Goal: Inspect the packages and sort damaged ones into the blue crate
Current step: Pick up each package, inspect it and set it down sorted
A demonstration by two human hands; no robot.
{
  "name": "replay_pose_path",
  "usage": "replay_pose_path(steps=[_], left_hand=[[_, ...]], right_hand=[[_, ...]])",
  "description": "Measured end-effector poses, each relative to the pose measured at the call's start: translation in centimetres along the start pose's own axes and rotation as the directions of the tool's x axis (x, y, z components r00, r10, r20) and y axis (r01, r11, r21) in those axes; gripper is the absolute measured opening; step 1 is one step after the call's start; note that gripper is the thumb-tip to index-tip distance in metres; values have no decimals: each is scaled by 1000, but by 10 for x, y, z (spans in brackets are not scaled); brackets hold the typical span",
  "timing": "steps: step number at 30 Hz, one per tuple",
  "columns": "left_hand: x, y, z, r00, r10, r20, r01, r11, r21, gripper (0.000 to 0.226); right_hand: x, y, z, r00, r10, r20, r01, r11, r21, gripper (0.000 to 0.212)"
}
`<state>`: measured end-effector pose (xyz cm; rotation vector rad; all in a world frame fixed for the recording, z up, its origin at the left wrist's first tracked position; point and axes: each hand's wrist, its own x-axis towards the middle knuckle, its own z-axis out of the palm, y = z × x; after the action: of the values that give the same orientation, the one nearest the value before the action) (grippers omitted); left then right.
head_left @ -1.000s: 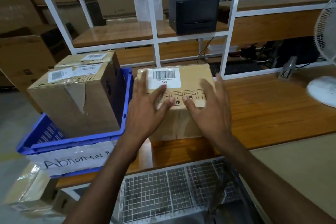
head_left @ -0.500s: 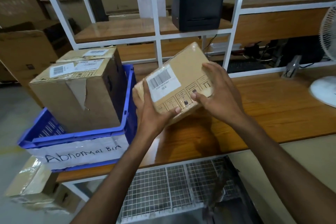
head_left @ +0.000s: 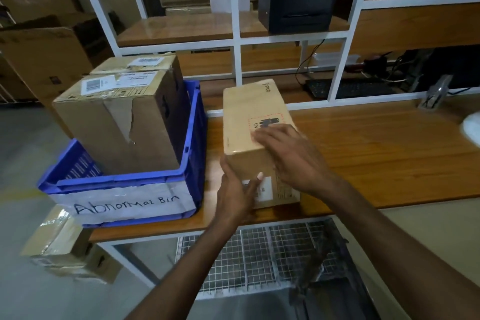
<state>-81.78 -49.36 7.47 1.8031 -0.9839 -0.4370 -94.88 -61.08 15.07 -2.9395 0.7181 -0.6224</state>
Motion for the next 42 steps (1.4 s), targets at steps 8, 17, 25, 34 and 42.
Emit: replay_pose_path(steps=[8,17,25,34,42], left_hand=[[19,15,-24,939,337,-65,-255,812,526,109],[56,50,-34,904,326,277,-420,558,716,87],[55,39,-31,912,339,231,-406,665,627,88],[8,14,-18,989,134,-57,-131,990,46,91],[45,102,-73,964,188,-190,-173,981,91,76]], right_hand=[[-17,18,8,989,147,14,-148,986,76,89],[4,20,3,970,192,152,-185,981,-55,94],[-2,18,7,962,258,94,-266,960,85,93],[-36,10,25,859,509,-54,-375,698,610,111],[17,8,-65,892,409,-191,-207,747,632,78]])
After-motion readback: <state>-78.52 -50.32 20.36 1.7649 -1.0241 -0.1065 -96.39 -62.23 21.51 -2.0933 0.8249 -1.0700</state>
